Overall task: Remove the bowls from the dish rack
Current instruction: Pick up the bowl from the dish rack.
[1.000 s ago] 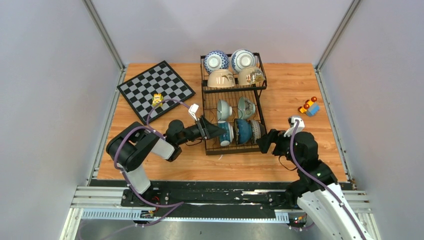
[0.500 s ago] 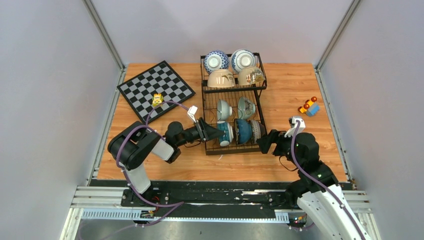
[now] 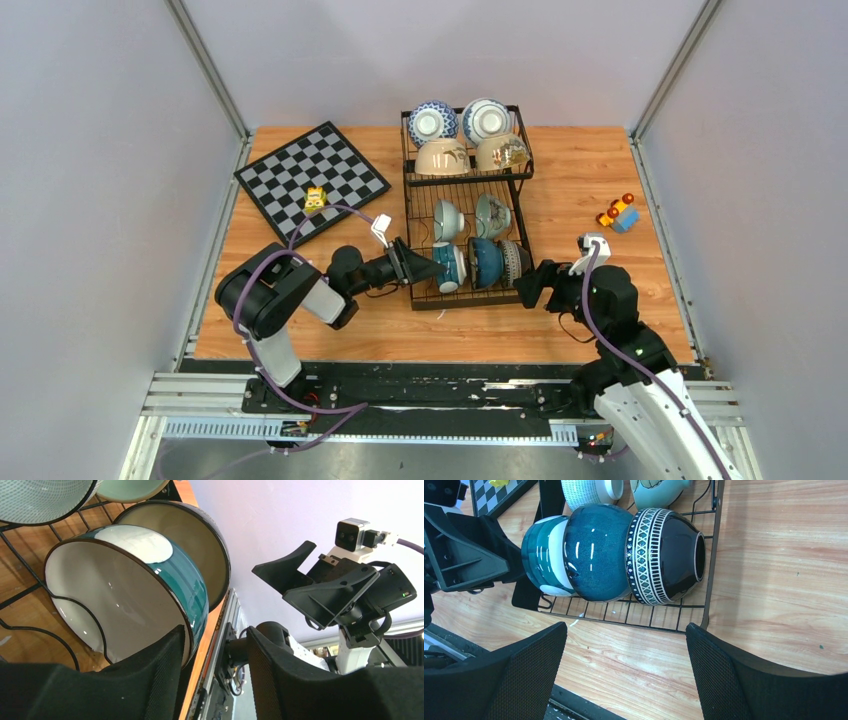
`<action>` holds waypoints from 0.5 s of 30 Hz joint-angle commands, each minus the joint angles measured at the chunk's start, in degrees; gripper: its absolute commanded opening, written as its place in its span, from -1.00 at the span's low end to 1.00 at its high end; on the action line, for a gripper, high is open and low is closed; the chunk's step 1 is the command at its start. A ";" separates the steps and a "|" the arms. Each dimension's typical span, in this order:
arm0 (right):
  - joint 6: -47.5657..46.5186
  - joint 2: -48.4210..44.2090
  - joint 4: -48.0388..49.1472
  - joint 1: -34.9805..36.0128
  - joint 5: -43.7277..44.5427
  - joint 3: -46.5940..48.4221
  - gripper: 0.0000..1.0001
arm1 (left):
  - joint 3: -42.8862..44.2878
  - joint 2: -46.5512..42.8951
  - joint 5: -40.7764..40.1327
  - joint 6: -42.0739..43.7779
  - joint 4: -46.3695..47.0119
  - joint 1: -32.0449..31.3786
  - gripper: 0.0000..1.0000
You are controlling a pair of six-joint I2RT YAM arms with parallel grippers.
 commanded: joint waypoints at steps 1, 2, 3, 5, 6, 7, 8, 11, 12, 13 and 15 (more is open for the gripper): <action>-0.83 -0.55 -1.21 1.15 -0.34 -0.66 0.85 | -0.97 1.16 1.06 1.08 1.39 0.69 -0.02; -0.80 -0.53 -1.21 1.16 -0.28 -0.67 0.85 | -1.08 1.16 1.11 1.16 1.37 0.77 -0.05; -0.84 -0.55 -1.21 1.16 -0.26 -0.70 0.86 | -1.25 1.18 1.12 1.31 1.28 0.87 -0.06; -0.92 -0.54 -1.21 1.10 -0.25 -0.70 0.86 | -1.52 1.29 1.04 1.44 1.10 1.06 -0.08; -0.89 -0.55 -1.21 1.11 -0.34 -0.69 0.86 | -1.48 1.35 1.04 1.45 1.15 1.12 -0.10; -0.92 -0.55 -1.18 1.16 -0.37 -0.63 0.85 | -1.28 1.56 1.10 1.38 1.18 1.06 -0.14; -0.98 -0.55 -1.20 1.16 -0.37 -0.75 0.86 | -0.98 1.68 1.19 1.23 1.30 1.09 -0.17; -0.98 -0.60 -1.21 1.16 -0.36 -0.85 0.85 | 0.49 2.45 1.79 0.42 1.94 1.05 -0.30; -0.99 -0.56 -1.21 1.16 -0.37 -0.85 0.86 | 1.00 2.67 1.97 0.07 2.33 1.06 -0.34; -1.11 -0.55 -1.21 1.12 -0.36 -0.87 0.85 | 1.39 2.83 2.08 -0.24 2.54 1.04 -0.39; -1.07 -0.62 -1.20 1.10 -0.36 -0.94 0.86 | 2.18 3.13 2.33 -0.60 2.76 1.07 -0.50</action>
